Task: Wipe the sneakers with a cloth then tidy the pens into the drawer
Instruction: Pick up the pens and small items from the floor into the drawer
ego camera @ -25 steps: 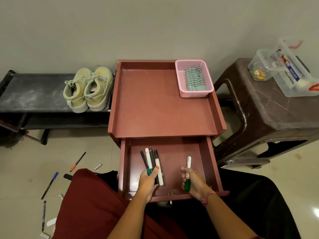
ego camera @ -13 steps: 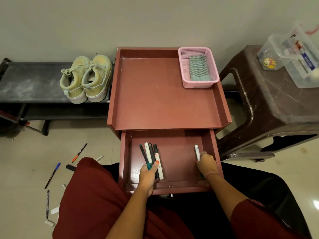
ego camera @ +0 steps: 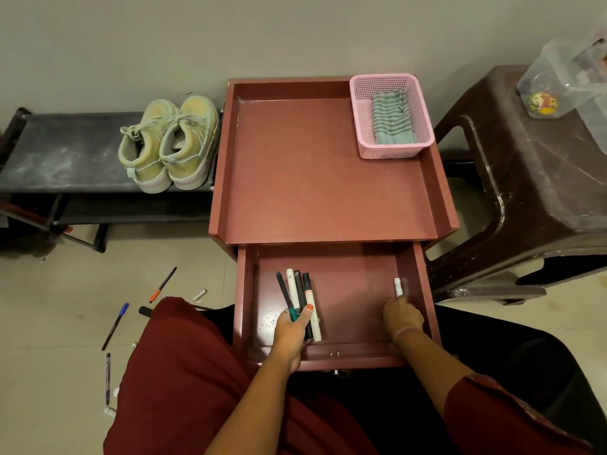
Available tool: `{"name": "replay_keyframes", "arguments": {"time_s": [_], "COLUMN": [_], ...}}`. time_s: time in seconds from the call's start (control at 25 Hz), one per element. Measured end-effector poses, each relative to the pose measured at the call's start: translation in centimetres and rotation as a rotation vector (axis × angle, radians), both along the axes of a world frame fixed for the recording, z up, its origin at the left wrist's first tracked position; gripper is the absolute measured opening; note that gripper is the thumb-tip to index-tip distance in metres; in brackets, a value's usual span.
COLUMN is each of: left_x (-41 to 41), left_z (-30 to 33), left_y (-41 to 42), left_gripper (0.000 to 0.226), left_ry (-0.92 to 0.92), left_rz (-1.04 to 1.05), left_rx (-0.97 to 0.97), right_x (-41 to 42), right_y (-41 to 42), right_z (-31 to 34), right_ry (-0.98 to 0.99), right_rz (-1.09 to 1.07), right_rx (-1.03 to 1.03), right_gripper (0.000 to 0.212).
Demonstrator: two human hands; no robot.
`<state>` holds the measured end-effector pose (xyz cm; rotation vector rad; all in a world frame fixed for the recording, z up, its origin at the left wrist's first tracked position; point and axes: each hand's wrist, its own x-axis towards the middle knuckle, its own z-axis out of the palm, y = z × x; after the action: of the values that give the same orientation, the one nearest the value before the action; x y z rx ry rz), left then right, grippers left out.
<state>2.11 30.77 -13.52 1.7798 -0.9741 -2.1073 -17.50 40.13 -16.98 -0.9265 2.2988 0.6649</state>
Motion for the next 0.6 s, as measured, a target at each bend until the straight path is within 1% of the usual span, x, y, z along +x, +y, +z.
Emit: {"name": "replay_keyframes", "arguments": {"time_s": [0.04,0.08,0.12,0.16,0.2,0.24,0.28,0.36,0.44,0.48,0.52,0.56,0.6], "left_x": [-0.1,-0.3,-0.5,-0.7,-0.9,-1.1,-1.3,-1.6,-1.6,-1.5,-1.5,-1.5,-1.5], "left_z": [0.0,-0.1,-0.3,-0.5,-0.7,-0.8,-0.8,-0.9,-1.0,-1.0,-1.0,-1.0,-1.0], "left_y": [0.0,0.0,0.1,0.2,0.3,0.5,0.7,0.9,0.9,0.9,0.8,0.8,0.8], "left_gripper": [0.009,0.008,0.007,0.006,0.007,0.009,0.011,0.013,0.01,0.008,0.007,0.007,0.007], "left_ry": [0.0,0.005,0.009,0.006,0.004,0.001,-0.005,-0.034,-0.047,-0.04,-0.028,-0.021,-0.021], "left_rz": [-0.014,-0.032,-0.057,-0.096,-0.143,-0.195,-0.241,-0.296,-0.296,-0.277,-0.251,-0.227,-0.211], "left_rx": [-0.007,-0.016,-0.027,-0.046,-0.072,-0.094,-0.112,-0.13,-0.11,-0.085,-0.058,-0.035,-0.021], "right_x": [0.0,0.0,0.2,0.7,1.5,2.2,2.9,4.1,4.4,4.3,4.0,3.2,2.3], "right_y": [-0.3,-0.7,-1.2,-1.8,-2.3,-2.7,-2.9,-2.8,-2.7,-2.6,-2.5,-2.4,-2.3], "right_z": [0.4,0.9,1.6,2.8,4.2,5.0,5.2,4.4,3.0,2.3,1.9,1.5,1.2], "right_ry": [-0.071,-0.205,-0.399,-0.641,-0.849,-0.985,-1.043,-1.055,-1.013,-0.959,-0.834,-0.659,-0.464], "right_rz": [-0.063,-0.162,-0.34,-0.594,-0.806,-0.91,-0.94,-0.985,-1.138,-1.18,-1.136,-0.984,-0.762], "right_rx": [-0.057,-0.175,-0.311,-0.416,-0.466,-0.469,-0.466,-0.519,-0.59,-0.622,-0.653,-0.656,-0.618], "right_gripper": [0.034,0.031,0.033,0.037,0.039,0.038,0.034,0.024,0.015,0.01,0.005,0.005,0.01]}}
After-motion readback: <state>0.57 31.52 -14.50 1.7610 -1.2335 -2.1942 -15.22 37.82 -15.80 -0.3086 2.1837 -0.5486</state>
